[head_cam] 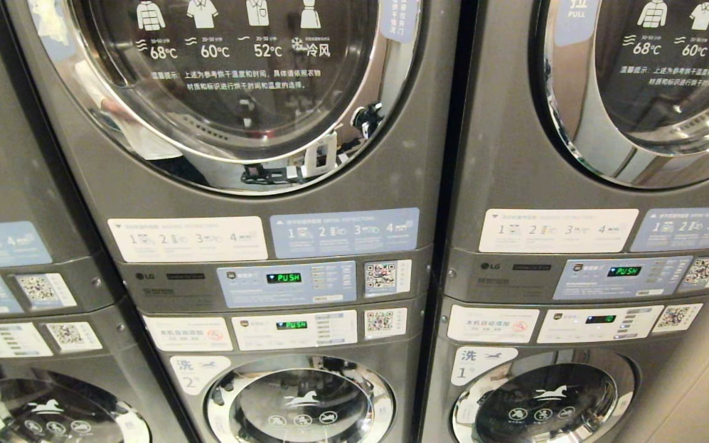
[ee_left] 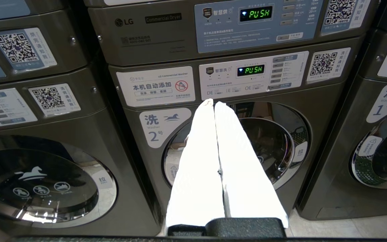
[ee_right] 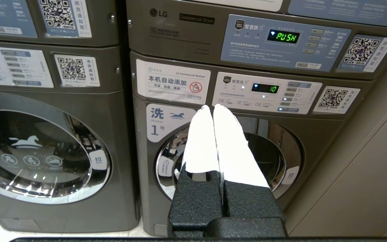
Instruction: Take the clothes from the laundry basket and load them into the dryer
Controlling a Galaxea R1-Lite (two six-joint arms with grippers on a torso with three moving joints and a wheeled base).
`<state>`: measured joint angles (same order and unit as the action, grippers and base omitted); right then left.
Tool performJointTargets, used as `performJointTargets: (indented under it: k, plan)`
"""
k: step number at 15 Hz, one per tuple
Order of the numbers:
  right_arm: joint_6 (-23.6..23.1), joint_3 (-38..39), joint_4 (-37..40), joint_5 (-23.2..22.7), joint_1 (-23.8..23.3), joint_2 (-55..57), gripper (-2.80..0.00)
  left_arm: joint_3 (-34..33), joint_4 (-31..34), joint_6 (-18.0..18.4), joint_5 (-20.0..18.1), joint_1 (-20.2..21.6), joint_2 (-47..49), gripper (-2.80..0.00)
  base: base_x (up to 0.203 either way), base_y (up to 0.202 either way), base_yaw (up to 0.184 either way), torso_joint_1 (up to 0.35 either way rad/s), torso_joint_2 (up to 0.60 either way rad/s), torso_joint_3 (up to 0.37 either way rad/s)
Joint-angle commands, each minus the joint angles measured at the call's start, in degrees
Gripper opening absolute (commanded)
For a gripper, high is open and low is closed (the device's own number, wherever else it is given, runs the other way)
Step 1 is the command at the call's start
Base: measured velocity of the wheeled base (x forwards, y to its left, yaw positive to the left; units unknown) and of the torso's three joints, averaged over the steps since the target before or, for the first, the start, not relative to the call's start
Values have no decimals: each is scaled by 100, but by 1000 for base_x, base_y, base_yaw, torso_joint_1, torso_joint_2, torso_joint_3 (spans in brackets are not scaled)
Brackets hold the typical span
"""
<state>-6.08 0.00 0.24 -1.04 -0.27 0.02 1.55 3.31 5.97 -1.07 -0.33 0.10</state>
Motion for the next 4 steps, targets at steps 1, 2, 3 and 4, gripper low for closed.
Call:
performJointTargets:
  k: [1, 2, 3, 4]
  plan:
    - [-7, 0, 7, -2, 0, -11, -280, -6, 3, 9, -16, -2, -10, -280, 0, 0, 0, 0, 0, 0]
    - [2, 0, 11, -2, 0, -11, -280, -8, -8, 9, -16, -2, -10, -280, 0, 0, 0, 0, 0, 0]
    - [-7, 0, 11, -2, 0, -11, -280, -40, -56, 7, -1, -2, -10, -280, 0, 0, 0, 0, 0, 0]
    - [-7, 0, 11, -1, 0, -11, -280, -67, -102, 3, 19, -2, -10, -280, 0, 0, 0, 0, 0, 0]
